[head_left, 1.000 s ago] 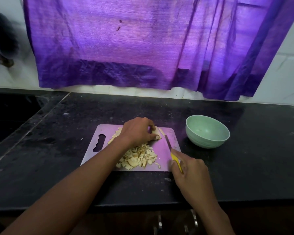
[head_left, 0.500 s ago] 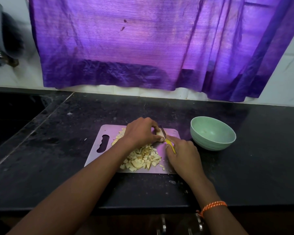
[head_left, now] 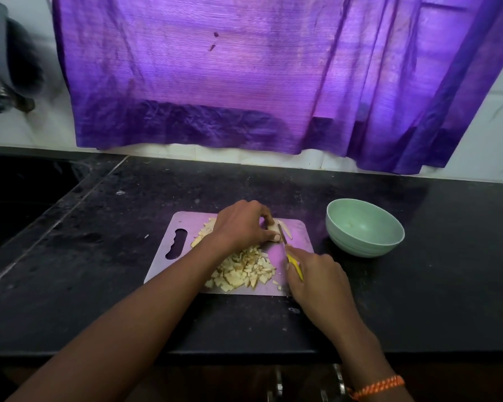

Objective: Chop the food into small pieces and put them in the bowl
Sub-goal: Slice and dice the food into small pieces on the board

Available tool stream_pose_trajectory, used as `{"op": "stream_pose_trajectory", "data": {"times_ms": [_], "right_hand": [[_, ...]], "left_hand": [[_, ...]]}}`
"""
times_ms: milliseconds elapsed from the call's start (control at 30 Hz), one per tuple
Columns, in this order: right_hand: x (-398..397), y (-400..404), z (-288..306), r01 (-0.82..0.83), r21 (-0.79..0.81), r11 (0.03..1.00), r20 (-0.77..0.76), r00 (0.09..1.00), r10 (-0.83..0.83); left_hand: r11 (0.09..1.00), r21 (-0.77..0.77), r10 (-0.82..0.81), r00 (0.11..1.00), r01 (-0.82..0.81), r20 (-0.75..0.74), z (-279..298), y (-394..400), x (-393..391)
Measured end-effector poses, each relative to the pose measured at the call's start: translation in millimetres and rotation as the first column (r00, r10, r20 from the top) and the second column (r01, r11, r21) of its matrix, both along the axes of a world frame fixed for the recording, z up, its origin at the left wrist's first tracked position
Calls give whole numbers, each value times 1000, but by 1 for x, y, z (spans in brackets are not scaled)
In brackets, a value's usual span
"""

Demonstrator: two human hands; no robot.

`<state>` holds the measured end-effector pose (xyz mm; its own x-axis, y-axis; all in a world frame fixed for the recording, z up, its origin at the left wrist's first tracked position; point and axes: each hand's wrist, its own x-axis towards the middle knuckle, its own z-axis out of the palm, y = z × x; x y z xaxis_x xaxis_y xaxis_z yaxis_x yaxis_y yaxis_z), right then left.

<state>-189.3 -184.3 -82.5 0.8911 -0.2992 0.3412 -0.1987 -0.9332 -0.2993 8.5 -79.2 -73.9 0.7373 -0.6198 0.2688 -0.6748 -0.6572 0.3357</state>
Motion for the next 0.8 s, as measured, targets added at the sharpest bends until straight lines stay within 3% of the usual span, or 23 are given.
{"op": "stream_pose_trajectory", "data": {"times_ms": [433,800], "right_hand": [[-36,-1,-7,-8,36,999,72,997,6],[23,-6,1,54,91,994,20,998,-56]], "left_hand": [[1000,5,-14,1000,14,-8,2,0,-2],[1000,-12,-12,1000,12,-12,5,1,-4]]}}
